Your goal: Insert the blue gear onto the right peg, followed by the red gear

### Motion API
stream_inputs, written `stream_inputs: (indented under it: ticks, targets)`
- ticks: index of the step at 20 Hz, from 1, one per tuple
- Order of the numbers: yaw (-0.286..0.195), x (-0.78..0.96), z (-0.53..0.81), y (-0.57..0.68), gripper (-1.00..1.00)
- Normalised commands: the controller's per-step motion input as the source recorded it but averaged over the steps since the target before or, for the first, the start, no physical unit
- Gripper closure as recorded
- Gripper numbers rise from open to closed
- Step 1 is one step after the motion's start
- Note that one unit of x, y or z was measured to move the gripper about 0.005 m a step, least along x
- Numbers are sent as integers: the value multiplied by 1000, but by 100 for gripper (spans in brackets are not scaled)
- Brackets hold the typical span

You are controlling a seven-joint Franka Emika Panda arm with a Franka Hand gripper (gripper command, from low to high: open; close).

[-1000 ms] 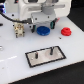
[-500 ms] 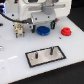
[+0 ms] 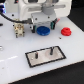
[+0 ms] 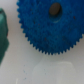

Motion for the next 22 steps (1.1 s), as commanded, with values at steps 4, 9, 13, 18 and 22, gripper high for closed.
stream_inputs:
  ticks: [4,9,13,18,22]
  targets:
    - [0,9,-61,0,100]
    - [0,27,185,8,100]
    - [0,159,453,33,100]
    - [0,481,569,-46,100]
    - [0,718,483,-122,100]
